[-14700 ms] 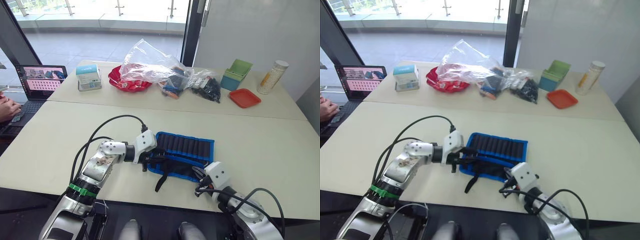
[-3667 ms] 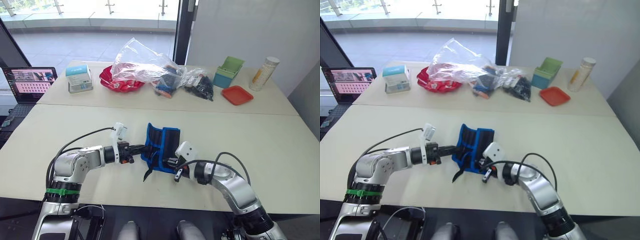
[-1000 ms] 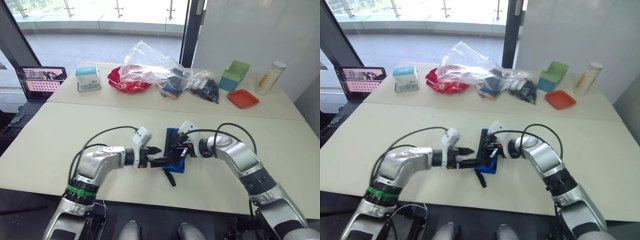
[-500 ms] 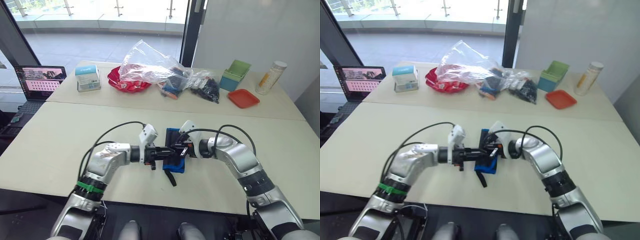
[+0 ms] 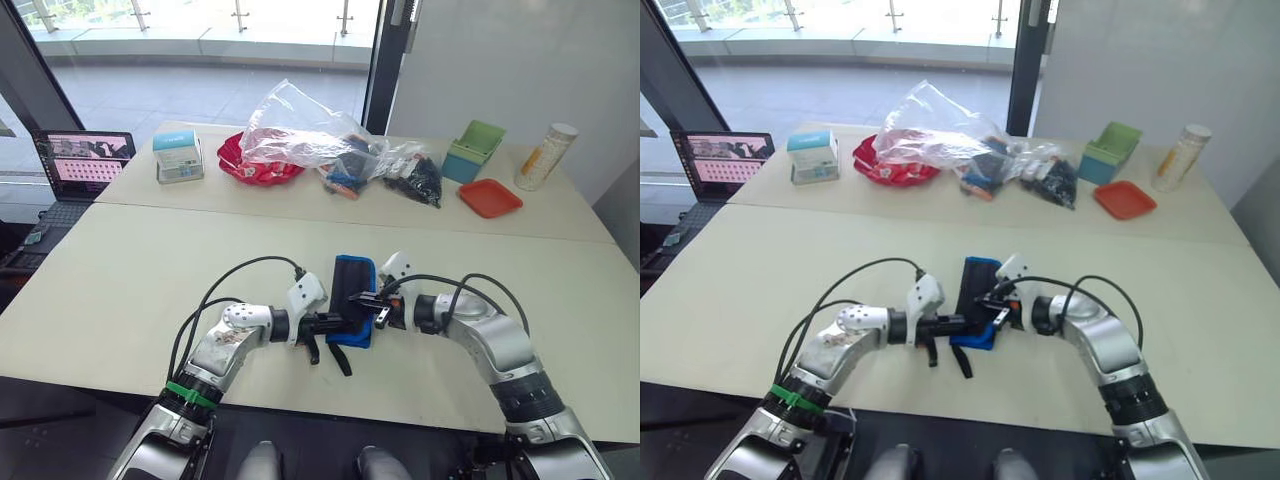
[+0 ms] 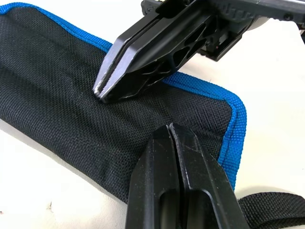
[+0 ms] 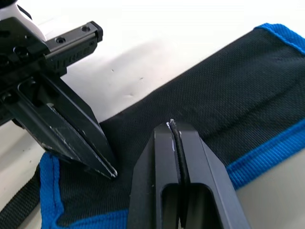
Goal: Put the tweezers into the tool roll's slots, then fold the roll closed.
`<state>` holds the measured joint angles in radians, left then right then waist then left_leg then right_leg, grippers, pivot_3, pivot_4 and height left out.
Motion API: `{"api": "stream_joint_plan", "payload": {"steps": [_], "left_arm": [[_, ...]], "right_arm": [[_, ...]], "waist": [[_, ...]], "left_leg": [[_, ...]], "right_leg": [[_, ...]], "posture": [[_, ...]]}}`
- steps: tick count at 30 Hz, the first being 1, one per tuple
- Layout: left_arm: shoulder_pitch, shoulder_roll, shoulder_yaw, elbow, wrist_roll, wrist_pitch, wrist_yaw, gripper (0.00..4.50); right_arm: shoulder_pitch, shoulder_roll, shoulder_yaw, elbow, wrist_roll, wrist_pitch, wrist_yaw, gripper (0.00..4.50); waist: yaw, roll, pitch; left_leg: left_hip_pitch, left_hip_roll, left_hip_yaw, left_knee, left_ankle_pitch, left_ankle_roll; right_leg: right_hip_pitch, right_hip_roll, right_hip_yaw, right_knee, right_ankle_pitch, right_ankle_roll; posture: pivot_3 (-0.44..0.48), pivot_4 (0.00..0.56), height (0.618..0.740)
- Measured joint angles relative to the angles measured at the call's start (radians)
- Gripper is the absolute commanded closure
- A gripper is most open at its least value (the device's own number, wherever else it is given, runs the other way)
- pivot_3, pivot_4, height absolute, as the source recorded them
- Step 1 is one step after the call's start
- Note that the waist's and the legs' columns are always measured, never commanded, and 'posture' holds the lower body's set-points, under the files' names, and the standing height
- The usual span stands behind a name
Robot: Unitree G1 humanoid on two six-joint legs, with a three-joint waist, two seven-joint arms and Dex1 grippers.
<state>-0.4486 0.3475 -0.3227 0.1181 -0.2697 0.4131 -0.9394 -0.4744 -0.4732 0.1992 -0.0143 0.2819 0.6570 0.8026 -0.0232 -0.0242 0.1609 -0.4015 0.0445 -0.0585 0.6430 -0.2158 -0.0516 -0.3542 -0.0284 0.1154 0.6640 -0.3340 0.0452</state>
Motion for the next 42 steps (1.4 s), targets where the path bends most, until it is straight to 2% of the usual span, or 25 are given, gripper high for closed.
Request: {"api": "stream_joint_plan", "payload": {"steps": [5,15,21,24,26,30,33,35,36,40,42], "left_arm": [[0.005,0.017,0.001,-0.011,0.003,0.001,-0.005,4.45],[0.027,0.033,0.002,-0.042,0.012,0.004,-0.002,4.45],[0.032,0.031,0.025,-0.044,0.002,0.009,0.003,4.45],[0.084,0.012,0.079,-0.083,-0.050,0.015,0.012,4.45],[0.140,0.021,0.158,-0.147,-0.124,0.040,0.010,4.45],[0.176,0.104,0.301,-0.279,-0.228,0.071,0.003,4.45],[0.217,0.170,0.401,-0.330,-0.277,0.075,0.004,4.45],[0.266,0.222,0.460,-0.353,-0.286,0.067,-0.006,4.50],[0.292,0.245,0.484,-0.353,-0.286,0.061,-0.015,3.92],[0.423,0.346,0.560,-0.300,-0.280,0.017,-0.087,2.66],[0.463,0.361,0.598,-0.236,-0.269,-0.019,-0.102,2.01]], "right_arm": [[-0.113,0.037,0.038,0.133,-0.026,0.014,-0.014,4.50],[-0.363,0.122,0.023,0.596,-0.086,-0.145,-0.046,4.50],[-0.416,0.143,0.011,0.716,-0.103,-0.211,-0.029,4.50],[-0.332,0.110,-0.026,0.601,-0.082,-0.247,0.024,4.50],[-0.218,0.064,-0.076,0.437,-0.022,-0.218,0.071,4.50],[-0.053,-0.040,-0.164,0.136,0.071,-0.118,0.102,4.50],[0.071,-0.121,-0.257,-0.055,0.107,-0.095,0.088,4.50],[0.174,-0.158,-0.318,-0.141,0.120,-0.095,0.073,3.96],[0.218,-0.166,-0.345,-0.161,0.126,-0.095,0.065,3.65],[0.416,-0.174,-0.486,-0.190,0.135,-0.147,0.041,2.29],[0.486,-0.173,-0.564,-0.155,0.135,-0.198,0.037,1.62]], "waist": [[-0.018,0.000,0.000],[-0.021,0.000,-0.001],[-0.023,0.000,-0.001],[-0.018,0.001,0.000],[-0.013,0.002,0.002],[-0.009,0.003,0.002],[-0.010,0.003,0.002],[-0.010,0.002,0.003],[-0.012,0.002,0.003],[-0.017,0.003,0.004],[-0.018,0.003,0.004]], "left_leg": [[0.004,0.001,0.000,0.000,0.001,-0.001],[0.005,0.002,0.002,0.000,0.003,0.000],[0.005,0.002,0.002,0.000,0.003,0.000],[-0.002,0.001,0.000,0.000,0.003,0.000],[-0.012,0.000,-0.002,0.000,0.003,0.000],[-0.030,0.000,-0.001,0.001,0.003,0.000],[-0.028,0.000,-0.001,0.001,0.003,0.000],[-0.028,-0.001,-0.001,0.001,0.003,0.000],[-0.027,-0.001,0.000,0.001,0.003,0.000],[-0.024,-0.001,0.002,0.000,0.004,-0.001],[-0.024,-0.001,0.003,0.000,0.004,-0.001]], "right_leg": [[0.003,0.001,0.000,0.000,0.000,0.000],[0.003,0.001,0.002,0.001,0.000,0.000],[0.003,0.001,0.002,0.001,0.000,0.000],[-0.002,0.001,0.001,0.001,0.000,0.000],[-0.012,0.000,0.001,0.006,0.001,0.000],[-0.034,0.000,0.002,0.019,0.001,-0.001],[-0.034,0.000,0.002,0.015,0.001,-0.001],[-0.033,0.000,0.002,0.015,0.001,-0.001],[-0.033,0.000,0.002,0.015,0.001,-0.001],[-0.032,0.000,0.004,0.015,0.001,-0.001],[-0.032,0.000,0.004,0.014,0.001,-0.001]], "posture": [[0.000,0.150,0.717],[0.000,0.150,0.717],[0.000,0.150,0.717],[0.000,0.150,0.717],[0.000,0.150,0.717],[0.000,0.150,0.717],[0.000,0.150,0.717],[0.000,0.150,0.717],[0.000,0.150,0.717],[0.000,0.150,0.717],[0.000,0.150,0.717]]}}
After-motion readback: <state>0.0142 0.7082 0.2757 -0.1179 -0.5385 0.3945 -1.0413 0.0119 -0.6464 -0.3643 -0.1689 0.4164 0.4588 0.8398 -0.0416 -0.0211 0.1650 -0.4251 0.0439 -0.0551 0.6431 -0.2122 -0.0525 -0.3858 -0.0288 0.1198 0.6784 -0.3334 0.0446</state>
